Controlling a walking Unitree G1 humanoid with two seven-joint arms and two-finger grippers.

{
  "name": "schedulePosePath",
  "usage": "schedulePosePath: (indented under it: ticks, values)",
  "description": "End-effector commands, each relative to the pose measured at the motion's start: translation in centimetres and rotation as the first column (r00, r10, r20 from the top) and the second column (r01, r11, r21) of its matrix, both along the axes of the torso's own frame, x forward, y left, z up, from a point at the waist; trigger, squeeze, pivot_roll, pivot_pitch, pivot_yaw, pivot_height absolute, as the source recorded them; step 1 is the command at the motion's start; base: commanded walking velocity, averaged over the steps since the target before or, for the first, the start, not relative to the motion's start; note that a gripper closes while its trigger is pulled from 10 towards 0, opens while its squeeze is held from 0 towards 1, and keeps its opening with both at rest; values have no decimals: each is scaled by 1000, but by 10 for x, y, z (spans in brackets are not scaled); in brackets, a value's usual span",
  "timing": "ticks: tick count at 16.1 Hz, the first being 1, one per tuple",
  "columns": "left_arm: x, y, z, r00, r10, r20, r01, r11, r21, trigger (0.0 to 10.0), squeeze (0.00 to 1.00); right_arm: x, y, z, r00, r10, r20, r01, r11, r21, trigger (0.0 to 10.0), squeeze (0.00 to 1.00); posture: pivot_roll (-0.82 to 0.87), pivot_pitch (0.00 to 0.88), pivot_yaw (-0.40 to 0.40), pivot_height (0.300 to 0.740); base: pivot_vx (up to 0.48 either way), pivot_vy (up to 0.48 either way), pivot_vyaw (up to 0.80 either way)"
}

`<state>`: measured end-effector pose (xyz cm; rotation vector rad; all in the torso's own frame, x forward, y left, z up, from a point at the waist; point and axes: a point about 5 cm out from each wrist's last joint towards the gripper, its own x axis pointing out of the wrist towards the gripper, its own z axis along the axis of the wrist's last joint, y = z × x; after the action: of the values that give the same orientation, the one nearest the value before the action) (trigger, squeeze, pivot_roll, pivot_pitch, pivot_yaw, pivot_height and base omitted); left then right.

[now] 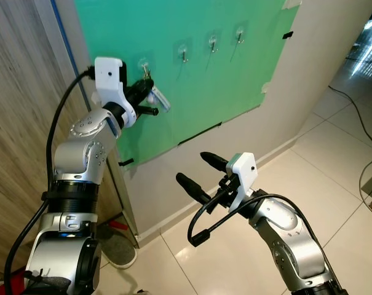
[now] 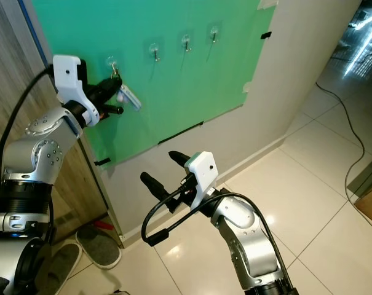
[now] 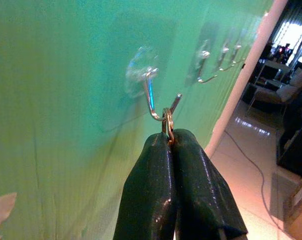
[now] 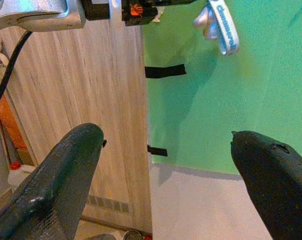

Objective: Hang keys on a hook

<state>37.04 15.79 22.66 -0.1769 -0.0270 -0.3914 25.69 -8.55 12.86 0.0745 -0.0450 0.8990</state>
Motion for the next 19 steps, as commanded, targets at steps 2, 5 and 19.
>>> schedulePosePath:
  ticks: [2,5,19]
  values:
    - [6,-4,-5,998,-31,-61,28,998,-59,10000,0,1,1,5,1000,16,19,-16,1000,9,10000,0,-15,0,-15,740,0,0,0]
    - [10,-6,-2,998,-28,-64,23,997,-78,10000,0,1,1,5,1000,18,23,-18,1000,6,10000,0,-22,0,-12,740,0,0,0]
    - [11,1,7,998,60,0,-60,995,76,10000,1000,0,1,4,1000,20,17,-20,1000,1,10000,0,-25,0,-11,740,0,0,0]
